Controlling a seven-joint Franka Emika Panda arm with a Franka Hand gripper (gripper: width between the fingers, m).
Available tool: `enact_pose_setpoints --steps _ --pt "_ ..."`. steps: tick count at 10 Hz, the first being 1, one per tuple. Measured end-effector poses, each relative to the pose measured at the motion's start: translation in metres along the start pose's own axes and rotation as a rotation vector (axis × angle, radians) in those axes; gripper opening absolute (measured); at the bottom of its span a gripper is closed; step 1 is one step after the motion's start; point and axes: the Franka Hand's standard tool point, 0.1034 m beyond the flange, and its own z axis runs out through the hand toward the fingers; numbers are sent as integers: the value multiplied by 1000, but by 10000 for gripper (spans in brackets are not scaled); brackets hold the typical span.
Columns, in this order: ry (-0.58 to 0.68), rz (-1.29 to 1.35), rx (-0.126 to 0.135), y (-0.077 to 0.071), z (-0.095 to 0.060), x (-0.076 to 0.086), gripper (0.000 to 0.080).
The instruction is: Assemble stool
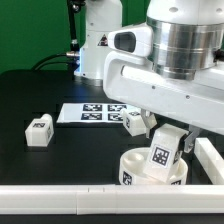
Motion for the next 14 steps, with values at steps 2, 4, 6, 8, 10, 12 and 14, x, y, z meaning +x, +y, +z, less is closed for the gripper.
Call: enact_pose_setpoints --steps 2,4,6,8,10,12,14 --pt "-5 434 65 -15 1 -11 334" --pt "-19 554 71 -16 2 -13 334" --pt "-24 672 69 -17 3 -14 334" --pt "-42 963 93 -24 2 -18 334" --pt "-65 1123 161 -39 2 -31 334" --pt "-42 1067 145 -33 6 -40 334" --pt "-58 1103 151 -34 6 -41 334"
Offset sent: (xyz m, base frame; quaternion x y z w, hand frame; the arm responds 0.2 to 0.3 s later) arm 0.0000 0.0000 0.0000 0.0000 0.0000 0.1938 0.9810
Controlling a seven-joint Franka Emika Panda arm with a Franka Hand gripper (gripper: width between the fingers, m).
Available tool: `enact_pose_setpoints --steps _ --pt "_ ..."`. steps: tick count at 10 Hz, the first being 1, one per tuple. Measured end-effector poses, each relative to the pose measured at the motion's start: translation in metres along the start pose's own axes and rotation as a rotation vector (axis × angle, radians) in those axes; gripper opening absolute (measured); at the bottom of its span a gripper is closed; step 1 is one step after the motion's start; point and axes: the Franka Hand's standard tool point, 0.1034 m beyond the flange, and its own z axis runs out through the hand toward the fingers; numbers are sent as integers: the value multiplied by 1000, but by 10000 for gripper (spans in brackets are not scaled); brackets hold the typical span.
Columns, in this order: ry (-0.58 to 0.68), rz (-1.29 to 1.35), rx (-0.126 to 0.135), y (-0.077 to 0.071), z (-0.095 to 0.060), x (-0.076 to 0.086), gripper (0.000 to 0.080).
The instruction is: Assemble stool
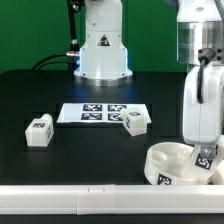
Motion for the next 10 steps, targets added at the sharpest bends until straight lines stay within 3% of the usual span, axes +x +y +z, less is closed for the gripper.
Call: enact_pose_setpoints --steps 1,2,3,4,5,6,8,10 --pt "-11 20 6 0 0 -1 334" --pt "-58 98 93 -6 0 -2 334" --pt "-55 24 102 -3 -1 -2 335" --pt "-54 26 102 -4 0 -2 335" --pt "-52 15 101 -4 0 -2 516" --pt "-34 -171 59 -3 -5 -1 609" --pt "-45 -429 72 -7 -22 -4 641" --pt "-18 -688 59 -2 -25 -7 648"
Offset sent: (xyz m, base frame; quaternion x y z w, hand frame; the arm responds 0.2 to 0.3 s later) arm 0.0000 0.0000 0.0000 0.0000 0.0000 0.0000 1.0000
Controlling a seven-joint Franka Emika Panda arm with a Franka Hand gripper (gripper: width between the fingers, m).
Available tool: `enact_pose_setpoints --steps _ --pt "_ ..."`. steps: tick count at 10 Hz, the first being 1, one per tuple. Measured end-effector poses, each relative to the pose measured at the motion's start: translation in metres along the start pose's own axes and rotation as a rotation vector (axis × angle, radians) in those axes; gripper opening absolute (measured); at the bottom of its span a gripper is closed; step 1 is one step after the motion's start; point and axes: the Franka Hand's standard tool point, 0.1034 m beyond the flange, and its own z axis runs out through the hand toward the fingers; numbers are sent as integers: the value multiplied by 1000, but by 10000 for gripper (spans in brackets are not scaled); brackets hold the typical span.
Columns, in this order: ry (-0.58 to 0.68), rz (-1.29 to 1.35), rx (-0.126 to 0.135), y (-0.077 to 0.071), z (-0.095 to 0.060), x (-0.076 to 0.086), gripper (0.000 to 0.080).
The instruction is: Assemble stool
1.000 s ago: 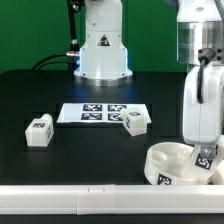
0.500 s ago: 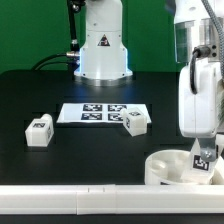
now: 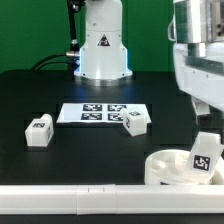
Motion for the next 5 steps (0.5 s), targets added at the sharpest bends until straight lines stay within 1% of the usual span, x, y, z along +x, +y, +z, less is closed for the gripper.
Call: enact_pose_setpoints --steps 2,3,4,5 --pt "2 -104 0 0 0 3 649" --pt "8 -200 -4 0 0 4 649" --pt "23 -454 -5 0 0 5 649" --pt "20 -676 -14 2 3 2 649"
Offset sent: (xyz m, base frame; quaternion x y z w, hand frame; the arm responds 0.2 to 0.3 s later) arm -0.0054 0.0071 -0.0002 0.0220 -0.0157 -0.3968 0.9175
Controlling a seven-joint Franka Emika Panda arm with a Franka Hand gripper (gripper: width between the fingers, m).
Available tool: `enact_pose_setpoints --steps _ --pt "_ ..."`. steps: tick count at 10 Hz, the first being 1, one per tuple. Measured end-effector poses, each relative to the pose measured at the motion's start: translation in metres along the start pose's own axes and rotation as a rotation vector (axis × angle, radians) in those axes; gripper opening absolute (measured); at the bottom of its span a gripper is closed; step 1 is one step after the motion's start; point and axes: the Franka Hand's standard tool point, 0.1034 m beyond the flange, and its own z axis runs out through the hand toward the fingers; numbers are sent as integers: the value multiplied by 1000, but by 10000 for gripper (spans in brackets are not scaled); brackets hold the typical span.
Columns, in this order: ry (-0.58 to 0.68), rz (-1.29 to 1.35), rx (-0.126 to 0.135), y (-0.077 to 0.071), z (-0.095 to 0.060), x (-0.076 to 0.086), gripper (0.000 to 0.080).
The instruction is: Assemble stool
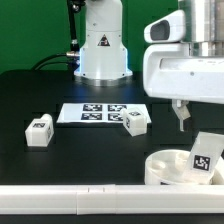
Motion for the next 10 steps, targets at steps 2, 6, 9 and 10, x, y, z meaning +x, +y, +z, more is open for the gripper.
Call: enact_pose_setpoints --steps 2,6,9,10 --pt "16 -163 -3 1 0 1 649" --pt "39 -652 -52 0 -4 2 649" --pt "7 -966 -95 2 -6 -1 649" --pt "5 -1026 -103 3 -5 1 649"
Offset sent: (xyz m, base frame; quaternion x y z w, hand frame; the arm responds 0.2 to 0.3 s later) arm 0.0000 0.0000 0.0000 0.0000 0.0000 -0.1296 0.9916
